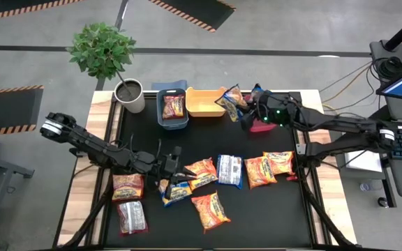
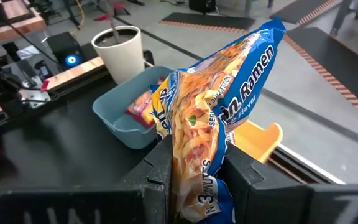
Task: Sort Maruchan noodles
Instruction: Put the blue noodle pack into the red bin
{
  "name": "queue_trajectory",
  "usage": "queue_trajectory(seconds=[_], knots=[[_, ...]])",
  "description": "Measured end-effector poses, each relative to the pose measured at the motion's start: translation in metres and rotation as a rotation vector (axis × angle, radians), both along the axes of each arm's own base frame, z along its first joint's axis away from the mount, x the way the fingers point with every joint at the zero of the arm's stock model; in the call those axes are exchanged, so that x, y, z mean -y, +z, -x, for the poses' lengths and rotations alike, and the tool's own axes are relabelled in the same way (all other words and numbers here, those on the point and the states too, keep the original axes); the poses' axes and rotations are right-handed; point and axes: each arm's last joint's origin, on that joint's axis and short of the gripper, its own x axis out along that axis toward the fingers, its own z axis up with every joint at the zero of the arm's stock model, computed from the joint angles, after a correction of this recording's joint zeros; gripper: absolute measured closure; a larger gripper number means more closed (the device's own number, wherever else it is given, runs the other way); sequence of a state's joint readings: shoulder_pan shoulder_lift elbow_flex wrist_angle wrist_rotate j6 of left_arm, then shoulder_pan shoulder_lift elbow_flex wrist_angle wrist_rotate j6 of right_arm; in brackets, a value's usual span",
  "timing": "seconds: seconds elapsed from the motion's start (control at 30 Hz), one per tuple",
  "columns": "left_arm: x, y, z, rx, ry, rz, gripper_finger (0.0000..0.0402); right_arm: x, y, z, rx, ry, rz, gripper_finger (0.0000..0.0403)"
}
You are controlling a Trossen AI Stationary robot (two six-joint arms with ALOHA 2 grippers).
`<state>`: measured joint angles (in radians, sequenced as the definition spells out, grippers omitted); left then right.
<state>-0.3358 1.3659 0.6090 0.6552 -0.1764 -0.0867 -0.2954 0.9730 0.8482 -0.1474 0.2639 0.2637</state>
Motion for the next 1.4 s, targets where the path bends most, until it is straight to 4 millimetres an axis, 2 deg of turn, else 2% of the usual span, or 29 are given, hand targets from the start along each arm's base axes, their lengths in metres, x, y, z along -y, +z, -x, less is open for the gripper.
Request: queue_trajectory(seconds=[0.13, 0.3, 0.47, 0.57, 0.73, 0.9, 1.2, 1.4], knots=[[0.0, 0.0, 0.0, 0.006, -0.003, -0.037, 0.0363, -0.001, -0.002, 0.013, -0.009, -0.061, -0.007, 0.0331], [-0.004, 0.003, -0.002, 0.046, 0.009, -0.067, 0.0363, -0.004, -0.017, 0.024, 0.033, -0.074, -0.022, 0.0332], [-0.015, 0.012, -0.005, 0.136, 0.05, -0.099, 0.0363, -0.012, -0.057, 0.031, 0.15, -0.009, -0.019, 0.0331], [-0.024, 0.015, -0.009, 0.194, 0.088, -0.103, 0.0363, -0.02, -0.08, 0.036, 0.32, 0.073, 0.002, 0.0332], [-0.046, 0.005, -0.023, 0.234, 0.067, -0.05, 0.0349, -0.038, -0.108, 0.049, 0.532, 0.173, 0.086, 0.0331], [-0.069, -0.014, -0.038, 0.285, 0.022, 0.063, 0.0295, -0.051, -0.109, 0.054, 0.621, 0.246, 0.186, 0.0331], [-0.09, -0.043, -0.056, 0.439, 0.06, 0.167, 0.0165, -0.068, -0.094, 0.032, 0.568, 0.347, 0.34, 0.0331], [-0.097, -0.048, -0.066, 0.435, 0.078, 0.193, 0.0141, -0.078, -0.085, 0.011, 0.546, 0.394, 0.39, 0.0331]])
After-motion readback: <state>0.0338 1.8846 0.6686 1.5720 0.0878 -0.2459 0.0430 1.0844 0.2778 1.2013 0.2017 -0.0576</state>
